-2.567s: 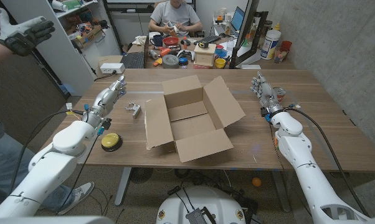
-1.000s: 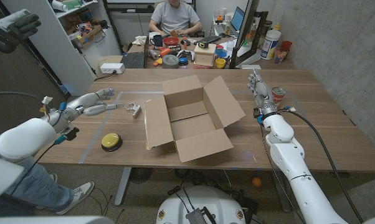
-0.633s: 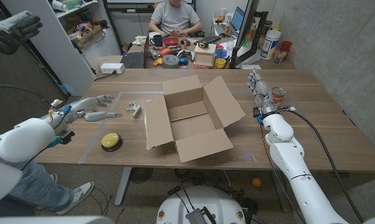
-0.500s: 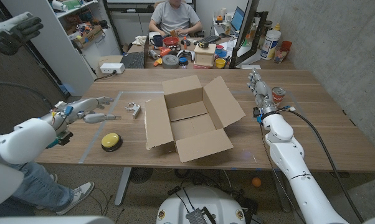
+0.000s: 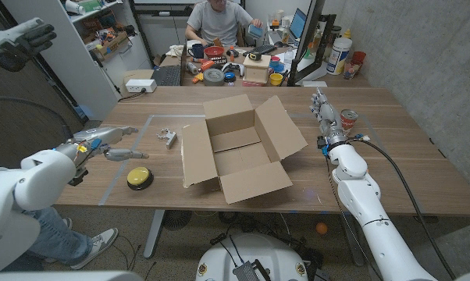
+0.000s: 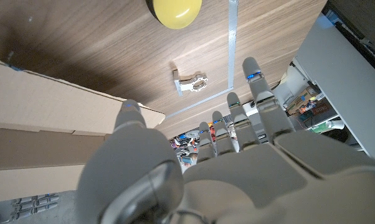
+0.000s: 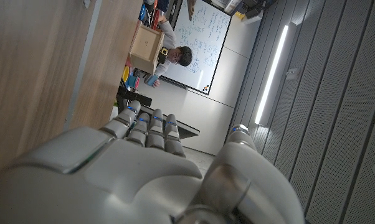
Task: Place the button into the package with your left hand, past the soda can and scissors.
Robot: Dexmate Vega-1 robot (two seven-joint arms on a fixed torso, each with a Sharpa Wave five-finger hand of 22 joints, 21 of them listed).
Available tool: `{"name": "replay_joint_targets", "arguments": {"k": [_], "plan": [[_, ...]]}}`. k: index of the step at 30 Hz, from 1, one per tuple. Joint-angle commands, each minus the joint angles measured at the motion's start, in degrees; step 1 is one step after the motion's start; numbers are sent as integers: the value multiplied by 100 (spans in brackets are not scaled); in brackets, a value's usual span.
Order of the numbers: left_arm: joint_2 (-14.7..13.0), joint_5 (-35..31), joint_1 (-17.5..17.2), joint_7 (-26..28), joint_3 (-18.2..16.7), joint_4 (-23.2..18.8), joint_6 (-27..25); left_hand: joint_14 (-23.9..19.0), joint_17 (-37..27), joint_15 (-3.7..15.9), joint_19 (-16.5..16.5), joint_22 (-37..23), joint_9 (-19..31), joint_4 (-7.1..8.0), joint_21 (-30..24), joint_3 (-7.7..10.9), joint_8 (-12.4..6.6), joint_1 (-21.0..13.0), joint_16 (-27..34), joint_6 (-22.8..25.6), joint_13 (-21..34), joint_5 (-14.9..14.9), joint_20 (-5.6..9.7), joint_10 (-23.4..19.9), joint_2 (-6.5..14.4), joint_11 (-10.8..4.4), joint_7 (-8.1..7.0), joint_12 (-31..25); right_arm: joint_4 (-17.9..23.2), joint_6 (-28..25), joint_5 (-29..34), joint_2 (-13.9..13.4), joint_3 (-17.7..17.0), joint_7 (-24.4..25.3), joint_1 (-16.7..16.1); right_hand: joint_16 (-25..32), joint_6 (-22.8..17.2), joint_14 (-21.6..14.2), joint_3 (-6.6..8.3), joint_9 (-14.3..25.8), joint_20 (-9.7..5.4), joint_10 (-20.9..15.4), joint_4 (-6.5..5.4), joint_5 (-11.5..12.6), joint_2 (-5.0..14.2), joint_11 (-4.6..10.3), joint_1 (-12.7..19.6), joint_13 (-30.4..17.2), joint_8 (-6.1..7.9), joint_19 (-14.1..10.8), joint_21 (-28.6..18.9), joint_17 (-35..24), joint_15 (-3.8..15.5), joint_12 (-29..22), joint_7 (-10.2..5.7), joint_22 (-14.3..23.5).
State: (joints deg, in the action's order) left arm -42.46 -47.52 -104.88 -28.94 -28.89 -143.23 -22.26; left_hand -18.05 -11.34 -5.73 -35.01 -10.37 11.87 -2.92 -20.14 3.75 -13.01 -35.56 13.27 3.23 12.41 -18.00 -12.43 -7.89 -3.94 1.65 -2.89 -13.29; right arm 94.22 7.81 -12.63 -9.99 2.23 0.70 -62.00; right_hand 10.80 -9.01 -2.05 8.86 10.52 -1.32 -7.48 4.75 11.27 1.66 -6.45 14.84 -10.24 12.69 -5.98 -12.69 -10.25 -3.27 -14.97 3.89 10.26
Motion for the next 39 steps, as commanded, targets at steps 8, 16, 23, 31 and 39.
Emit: {"name": "replay_joint_targets", "arguments": {"k": [8,16,23,31,39], "plan": [[506,-1152,115,-234,454,137,-99,232,-30,-138,-107,4,43,105,96,-163,90,235,-154,-227,22,16,-13,286,-75,79,-20,98,-192,13,-38,11,-18,-71,7,11,-44,-45,2,18,22,-54,39,48,-2,-18,57,-21,-22,-10,23,-23,-32,5,-49,28],[617,-1204,123,-194,552,274,-150,297,-29,-167,-84,8,51,125,157,-199,157,264,-182,-425,27,1,-11,391,-84,118,-13,125,-161,22,-33,7,-45,-65,-5,12,-51,-54,-1,19,27,-68,44,48,-1,-17,61,-22,-30,-20,25,-23,-30,11,-63,29],[676,-1025,138,-62,634,401,-111,337,-28,-182,-77,9,57,130,193,-218,181,268,-195,-532,30,-11,-10,470,-87,127,19,143,-179,33,-44,14,-39,-86,-11,17,-69,-72,-4,20,30,-85,47,48,-1,-9,62,-22,-33,-24,30,-25,-24,15,-71,30],[639,-815,226,1,806,596,-246,325,-28,-167,-76,9,62,133,214,-229,162,270,-188,-516,32,-19,-9,451,-89,132,14,126,-214,72,-48,29,-47,-81,-40,16,-76,-76,-8,20,34,-91,49,47,-2,-11,61,-23,-40,-31,33,-26,-28,25,-85,31],[501,-579,279,117,1048,845,-387,224,-29,-158,-98,6,68,139,242,-250,118,273,-147,-443,39,-32,-7,371,-91,131,4,82,-204,93,-62,22,-68,-88,-75,15,-78,-80,-11,21,36,-95,51,47,-2,2,62,-23,-47,-34,37,-27,-20,32,-98,31]]}}
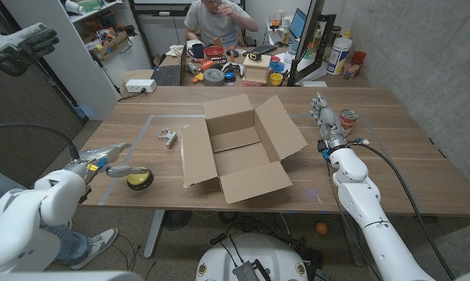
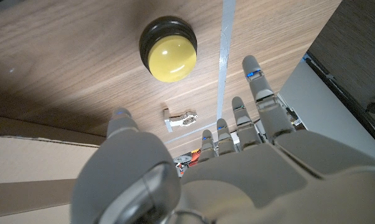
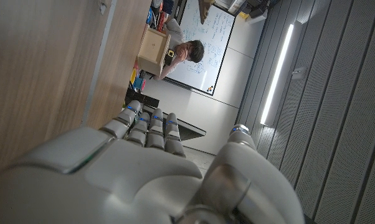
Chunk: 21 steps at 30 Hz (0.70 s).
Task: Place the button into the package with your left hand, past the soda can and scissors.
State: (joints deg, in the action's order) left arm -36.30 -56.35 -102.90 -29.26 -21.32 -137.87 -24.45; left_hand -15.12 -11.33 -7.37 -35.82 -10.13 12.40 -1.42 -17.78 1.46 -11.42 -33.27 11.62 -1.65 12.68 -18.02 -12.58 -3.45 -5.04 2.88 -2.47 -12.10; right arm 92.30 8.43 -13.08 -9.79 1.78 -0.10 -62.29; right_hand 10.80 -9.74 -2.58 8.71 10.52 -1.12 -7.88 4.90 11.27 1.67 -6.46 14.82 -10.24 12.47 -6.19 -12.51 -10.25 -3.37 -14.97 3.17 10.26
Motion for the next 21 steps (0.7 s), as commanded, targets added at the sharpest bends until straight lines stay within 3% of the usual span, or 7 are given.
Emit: {"name": "replay_joint_targets", "arguments": {"k": [1,21], "plan": [[-129,339,91,173,319,335,-191,-71,-30,7,-19,-18,16,-10,7,-23,-43,45,19,48,12,-30,9,-73,20,9,-41,-37,-11,28,-18,2,-24,-7,-50,16,-8,-29,4,21,16,-54,37,47,-3,3,64,-23,-25,-14,19,-27,-9,34,-21,31],[-579,960,196,397,637,526,-685,-183,-33,41,-78,-23,21,-10,46,-39,-112,16,55,196,21,-54,13,-164,43,-11,-31,-85,-124,2,-53,1,-64,-51,-58,18,-26,-48,-4,23,31,-65,39,47,-3,2,61,-24,-35,-16,29,-30,-6,50,-39,32]]}}
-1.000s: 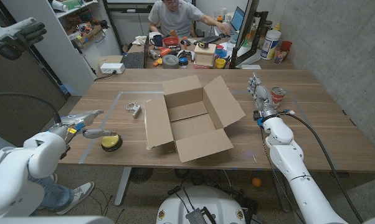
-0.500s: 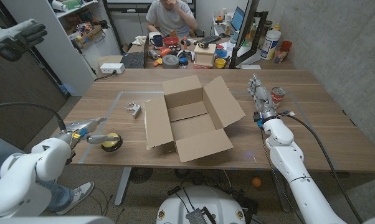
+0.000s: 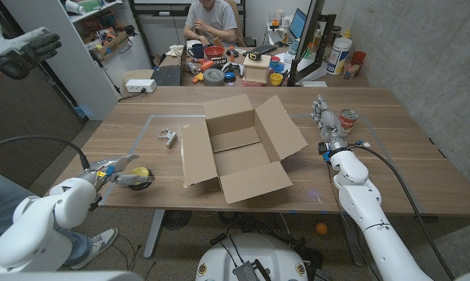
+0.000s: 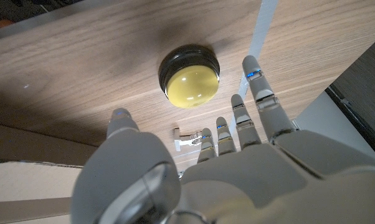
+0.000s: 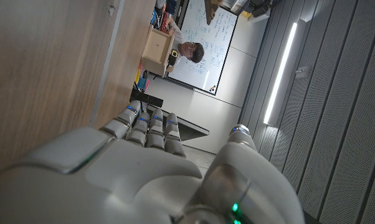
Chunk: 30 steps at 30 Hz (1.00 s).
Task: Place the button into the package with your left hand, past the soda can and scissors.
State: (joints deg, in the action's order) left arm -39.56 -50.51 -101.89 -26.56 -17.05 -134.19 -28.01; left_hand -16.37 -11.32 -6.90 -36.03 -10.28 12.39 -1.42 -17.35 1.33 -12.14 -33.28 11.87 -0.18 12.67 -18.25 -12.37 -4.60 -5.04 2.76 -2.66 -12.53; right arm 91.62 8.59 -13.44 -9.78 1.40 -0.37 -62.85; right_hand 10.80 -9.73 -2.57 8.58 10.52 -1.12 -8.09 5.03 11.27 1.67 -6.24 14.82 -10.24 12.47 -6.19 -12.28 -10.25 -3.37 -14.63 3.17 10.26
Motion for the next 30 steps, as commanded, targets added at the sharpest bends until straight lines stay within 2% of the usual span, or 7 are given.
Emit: {"name": "replay_joint_targets", "arguments": {"k": [1,6,10,22,30], "plan": [[-264,422,112,135,206,172,-370,-59,-33,-10,-61,-8,21,-10,4,-26,-40,14,29,51,22,-33,-8,-53,44,6,-8,-44,-63,-20,-19,0,-30,-26,-2,18,-26,-48,9,23,28,-42,26,47,-3,-18,61,-24,-36,-19,6,-30,-6,18,-44,32],[-291,716,174,245,30,274,-482,-75,-34,-11,-78,-9,21,-10,9,-27,-49,5,32,73,24,-37,-7,-71,54,3,4,-52,-78,-70,-17,-5,-47,-24,-15,18,-31,-53,8,23,34,-45,27,47,0,-17,62,-25,-38,-17,9,-30,-9,22,-43,33],[-382,862,214,292,27,350,-602,-78,-34,-10,-88,-10,21,-11,15,-27,-65,-4,31,113,24,-41,-8,-76,60,-3,14,-54,-93,-85,-13,3,-60,-16,-25,16,-35,-50,7,24,35,-47,27,47,0,-15,62,-25,-40,-18,10,-31,-14,25,-41,33],[-697,1299,313,518,307,567,-769,-126,-36,37,-105,-11,20,-22,42,-16,-90,-51,43,183,26,-56,-8,-128,98,-35,23,-75,-138,-70,-5,8,-78,-42,6,15,-35,-56,0,25,36,-49,28,47,1,-10,57,-25,-51,-24,15,-33,-16,38,-58,34],[-915,1522,378,649,488,586,-940,-152,-37,48,-123,-12,19,-34,60,-3,-107,-99,47,232,28,-68,-7,-203,128,-87,27,-104,-335,5,-51,29,-95,-120,60,15,-36,-62,-4,25,43,-69,28,47,1,-11,55,-26,-57,-27,18,-33,-9,40,-55,34]]}}
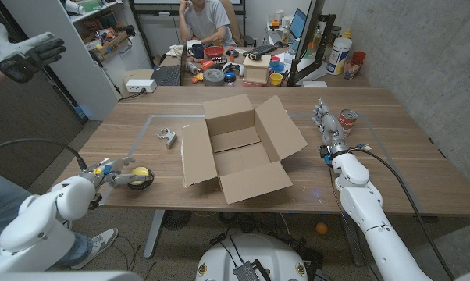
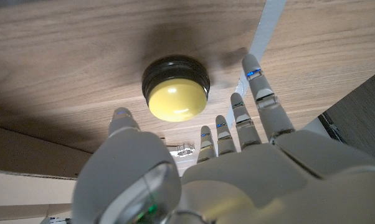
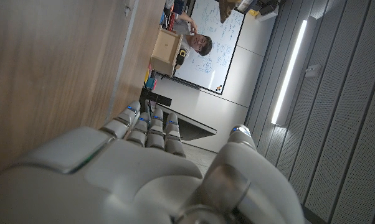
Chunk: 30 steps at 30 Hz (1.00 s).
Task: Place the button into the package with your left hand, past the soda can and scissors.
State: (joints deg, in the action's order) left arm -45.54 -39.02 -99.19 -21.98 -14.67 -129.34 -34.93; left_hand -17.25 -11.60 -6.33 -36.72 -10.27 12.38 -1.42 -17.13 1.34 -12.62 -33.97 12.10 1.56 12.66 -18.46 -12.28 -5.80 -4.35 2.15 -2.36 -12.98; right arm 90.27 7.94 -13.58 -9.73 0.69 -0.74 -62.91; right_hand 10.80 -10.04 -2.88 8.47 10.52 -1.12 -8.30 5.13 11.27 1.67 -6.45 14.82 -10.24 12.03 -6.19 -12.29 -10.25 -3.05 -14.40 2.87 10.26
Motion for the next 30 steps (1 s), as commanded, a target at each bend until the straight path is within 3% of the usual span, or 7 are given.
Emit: {"name": "replay_joint_targets", "arguments": {"k": [1,8,14,19,21,25,30], "plan": [[-355,407,121,194,273,107,-255,-75,-9,1,-59,-14,20,-38,43,0,-72,-43,26,94,29,-49,-16,-103,67,-32,2,-66,-235,88,-55,28,-32,-103,75,18,-6,-40,5,25,47,-46,18,46,0,7,54,-26,-14,-25,20,-34,-38,21,-24,34],[-701,536,443,204,683,180,-470,-89,-9,10,-62,-13,16,-66,97,9,-146,-128,16,311,33,-67,-19,-249,98,-194,-63,-116,-448,198,-133,50,-91,-203,125,22,-11,-54,-1,26,50,-47,19,46,-2,14,50,-26,-18,-33,21,-35,-50,29,-35,34],[-1011,594,937,251,1250,232,-652,-261,-4,116,-61,-19,2,-175,209,70,-299,-413,52,789,36,-109,-11,-568,188,-473,-16,-202,-540,277,-187,63,-149,-265,162,25,-21,-68,-4,26,54,-57,19,46,-1,17,48,-26,-19,-43,20,-35,-38,32,-45,34],[-1058,499,1158,577,1642,189,-871,-933,2,456,-887,-23,-17,-671,75,425,-554,-1592,184,1539,110,-45,42,-1260,423,-827,-142,-362,-564,338,-219,67,-177,-320,219,25,-30,-73,-8,27,55,-64,18,46,-4,11,43,-27,-19,-47,21,-36,-33,36,-52,34],[-1017,502,1161,746,1686,164,-927,-1492,-46,664,-1739,-2,14,-810,-130,721,-842,-2394,301,2245,207,145,177,-1790,635,-870,-150,-514,-566,347,-231,58,-184,-350,247,25,-30,-77,-11,27,55,-66,18,46,-5,11,40,-27,-21,-50,21,-36,-36,38,-60,34],[-1049,492,1118,978,1752,101,-992,-1764,-120,756,-2012,6,44,-774,-130,890,-1076,-2772,345,2784,306,388,364,-2061,787,-975,-147,-590,-573,351,-233,34,-186,-397,298,25,-32,-80,-15,27,63,-70,17,46,-7,13,37,-27,-23,-56,21,-37,-41,40,-62,34],[-915,498,1067,1382,1804,71,-1069,-2170,-305,950,-2281,1,127,-779,-133,1138,-1412,-3241,466,3434,480,694,579,-2376,994,-1014,107,-732,-640,354,-270,29,-194,-472,353,23,-34,-78,-20,27,80,-69,16,47,-10,20,32,-27,-26,-63,20,-37,-34,46,-69,34]]}}
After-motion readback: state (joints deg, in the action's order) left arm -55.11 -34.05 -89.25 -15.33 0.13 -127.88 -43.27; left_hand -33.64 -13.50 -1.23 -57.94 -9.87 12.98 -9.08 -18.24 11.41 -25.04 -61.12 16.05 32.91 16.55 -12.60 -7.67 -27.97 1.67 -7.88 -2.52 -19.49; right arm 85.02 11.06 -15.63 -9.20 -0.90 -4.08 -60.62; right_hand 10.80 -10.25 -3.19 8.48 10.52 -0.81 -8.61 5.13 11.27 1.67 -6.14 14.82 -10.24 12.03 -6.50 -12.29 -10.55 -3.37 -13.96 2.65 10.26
